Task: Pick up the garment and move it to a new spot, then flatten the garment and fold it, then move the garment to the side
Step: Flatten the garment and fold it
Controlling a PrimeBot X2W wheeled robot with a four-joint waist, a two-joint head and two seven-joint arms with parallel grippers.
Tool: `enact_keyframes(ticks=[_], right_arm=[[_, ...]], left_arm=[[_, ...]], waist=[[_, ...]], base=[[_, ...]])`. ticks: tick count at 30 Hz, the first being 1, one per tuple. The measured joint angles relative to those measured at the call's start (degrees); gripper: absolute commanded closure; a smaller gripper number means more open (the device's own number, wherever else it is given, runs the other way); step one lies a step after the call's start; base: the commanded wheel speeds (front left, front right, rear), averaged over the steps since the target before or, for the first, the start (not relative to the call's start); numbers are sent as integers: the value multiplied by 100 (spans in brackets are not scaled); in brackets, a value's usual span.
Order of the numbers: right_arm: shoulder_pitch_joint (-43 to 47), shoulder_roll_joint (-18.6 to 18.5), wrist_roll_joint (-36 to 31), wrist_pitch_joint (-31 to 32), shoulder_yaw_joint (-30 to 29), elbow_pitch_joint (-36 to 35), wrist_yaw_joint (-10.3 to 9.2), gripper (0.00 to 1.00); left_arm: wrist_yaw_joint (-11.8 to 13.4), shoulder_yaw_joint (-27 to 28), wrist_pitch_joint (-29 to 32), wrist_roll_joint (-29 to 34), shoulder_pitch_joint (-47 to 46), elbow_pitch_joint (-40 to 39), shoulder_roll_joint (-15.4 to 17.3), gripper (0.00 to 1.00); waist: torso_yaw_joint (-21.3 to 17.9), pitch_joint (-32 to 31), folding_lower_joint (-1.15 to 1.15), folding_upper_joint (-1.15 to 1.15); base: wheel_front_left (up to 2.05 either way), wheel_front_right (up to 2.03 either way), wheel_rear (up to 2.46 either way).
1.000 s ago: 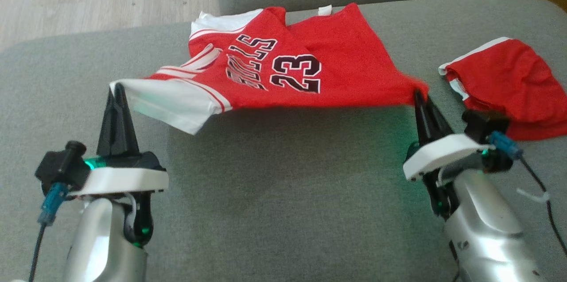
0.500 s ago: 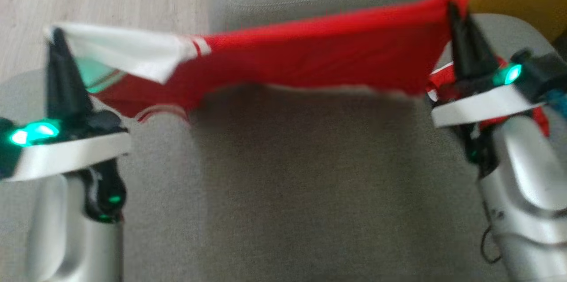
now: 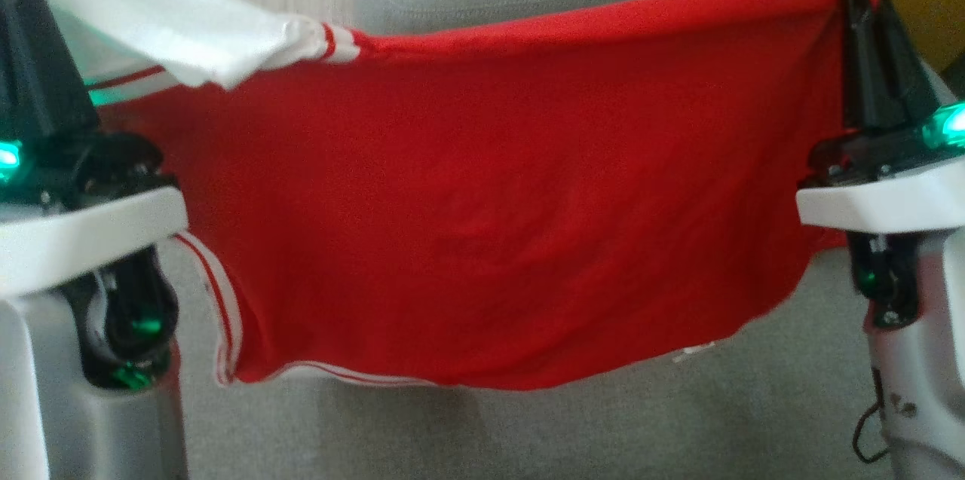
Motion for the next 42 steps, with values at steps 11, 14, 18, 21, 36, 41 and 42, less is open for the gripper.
enact_keyframes(ticks=[11,14,18,21,36,41,42], right_arm=[[-1949,-73,714,555,241,1240,0,100],[-2983,-76,722,431,467,2113,0,100],[-4160,69,967,43,339,3418,0,100],[-4618,38,849,-248,391,3962,0,100],[-4573,-172,817,-765,905,5820,0,100],[-3815,-255,1139,-758,1262,6197,0,100],[-3684,-267,1220,-708,1391,6249,0,100]], left_arm=[[-166,-77,503,-3,-2331,2653,572,100],[-274,-114,230,136,-3354,3596,664,100],[-374,-170,-342,302,-4478,4730,695,100],[-426,-193,-678,413,-4898,5189,697,100],[-678,-1370,-1642,143,-4745,6541,694,100],[-720,-1986,-1656,-288,-3520,6503,806,100],[-720,-2086,-1656,-382,-3265,6473,872,100]], waist=[[66,954,2,0],[76,1321,4,0],[120,1676,4,0],[166,1783,4,-1],[596,2066,1,0],[643,1846,-1,0],[640,1772,0,0]], base=[[0,0,0],[0,0,0],[0,0,0],[0,0,0],[0,0,0],[0,0,0],[0,0,0]])
